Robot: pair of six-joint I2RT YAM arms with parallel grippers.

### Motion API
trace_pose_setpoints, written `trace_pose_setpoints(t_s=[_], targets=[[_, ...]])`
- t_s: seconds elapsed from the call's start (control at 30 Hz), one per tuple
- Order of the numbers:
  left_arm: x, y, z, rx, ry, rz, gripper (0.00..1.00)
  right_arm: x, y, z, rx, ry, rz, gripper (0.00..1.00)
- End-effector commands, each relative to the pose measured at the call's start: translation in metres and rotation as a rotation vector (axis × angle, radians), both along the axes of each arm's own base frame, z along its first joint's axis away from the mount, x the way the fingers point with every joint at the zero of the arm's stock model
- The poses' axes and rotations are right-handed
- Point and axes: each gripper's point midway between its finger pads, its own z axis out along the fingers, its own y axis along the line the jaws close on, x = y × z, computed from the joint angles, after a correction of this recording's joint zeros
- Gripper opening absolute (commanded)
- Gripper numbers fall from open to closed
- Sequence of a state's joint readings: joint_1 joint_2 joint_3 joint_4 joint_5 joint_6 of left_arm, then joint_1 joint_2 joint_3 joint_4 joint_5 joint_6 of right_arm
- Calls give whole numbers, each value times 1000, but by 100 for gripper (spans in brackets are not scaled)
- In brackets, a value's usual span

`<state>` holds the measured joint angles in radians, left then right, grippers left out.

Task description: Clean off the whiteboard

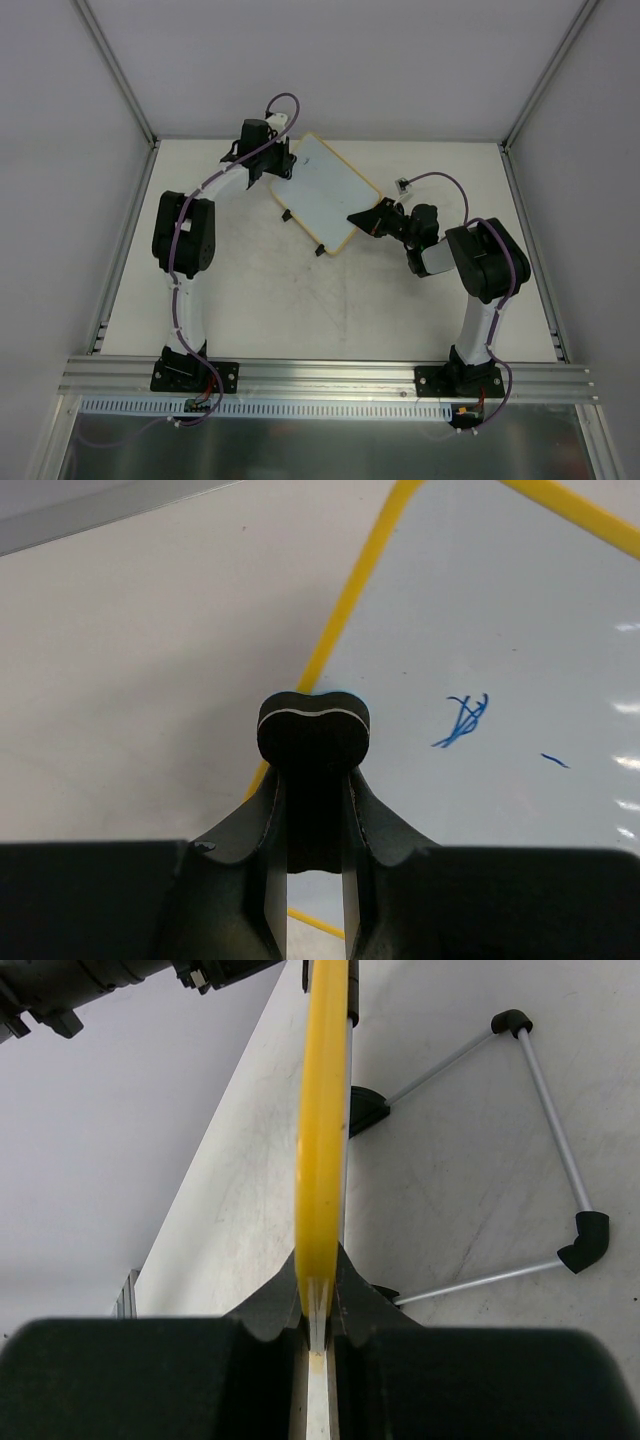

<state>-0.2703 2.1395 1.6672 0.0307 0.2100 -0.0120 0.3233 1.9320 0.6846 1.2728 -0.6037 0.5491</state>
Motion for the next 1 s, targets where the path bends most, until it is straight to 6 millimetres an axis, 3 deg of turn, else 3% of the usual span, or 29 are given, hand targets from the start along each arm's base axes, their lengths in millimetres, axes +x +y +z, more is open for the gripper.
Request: trace_pose_setpoints(t_s=[0.0, 0.27, 0.5, 0.97], targets=[[16, 16, 2, 49, -19, 64, 0, -21, 26, 58, 71, -303, 160, 0], [9, 0, 6, 46, -6, 17, 0, -21, 27, 57, 73, -298, 165, 0], [-1, -27, 11, 63, -25, -40, 0, -21, 27, 58, 74, -299, 168, 0], [-48, -92, 4, 90, -22, -168, 0, -21, 27, 59, 76, -300, 168, 0]])
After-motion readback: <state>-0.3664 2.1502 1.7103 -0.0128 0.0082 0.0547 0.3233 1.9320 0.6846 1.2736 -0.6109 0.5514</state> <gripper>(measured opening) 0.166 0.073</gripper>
